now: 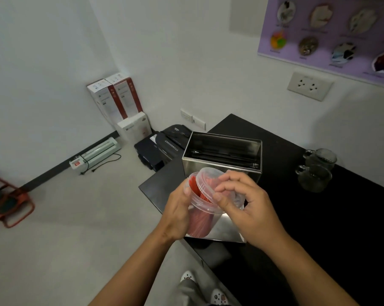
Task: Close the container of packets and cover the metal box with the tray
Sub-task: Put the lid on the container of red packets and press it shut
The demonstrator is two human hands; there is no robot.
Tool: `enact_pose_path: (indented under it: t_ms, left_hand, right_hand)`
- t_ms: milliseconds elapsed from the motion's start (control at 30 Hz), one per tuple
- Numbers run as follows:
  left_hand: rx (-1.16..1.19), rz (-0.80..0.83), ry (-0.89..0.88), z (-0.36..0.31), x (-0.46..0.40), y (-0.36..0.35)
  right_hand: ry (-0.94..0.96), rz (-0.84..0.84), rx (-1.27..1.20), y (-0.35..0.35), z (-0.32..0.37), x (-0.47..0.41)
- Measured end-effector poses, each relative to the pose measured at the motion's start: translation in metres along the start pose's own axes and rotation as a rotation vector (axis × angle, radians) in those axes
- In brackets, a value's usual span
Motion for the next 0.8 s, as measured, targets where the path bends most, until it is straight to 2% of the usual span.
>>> enact_pose_path:
  t_ms: [167,500,667,800]
  left_hand:
    - [-0.032,-0.017,0.039,0.005,-0.004,0.0]
    - [-0.029,0.031,0.058,0.006,-0.018,0.002]
    - [-0.027,0.047,0.058,0.002,-0.02,0.006]
    - [-0.034,0.053,0.064,-0.001,-0.021,0.007]
  right_hand:
    - [-0.145,0.167,0.024,0.005,-0.011,-0.013]
    - [-0.082,0.294,0.221,-0.003,-0.01,-0.016]
    - [-0.119,0.297,0.184,-0.004,-0.018,-0.021]
    - [-0.064,0.271,0.158,-0.007,-0.019,-0.026]
Point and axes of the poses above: each hand's wrist, its own x-axis away from the middle knuckle, its own y-axis out of the back of the hand, z = x × y, the point moved 4 cm from there along -x, towards the middle knuckle, and after that the axes turned 15 degrees about z, right-handed, at the moved point
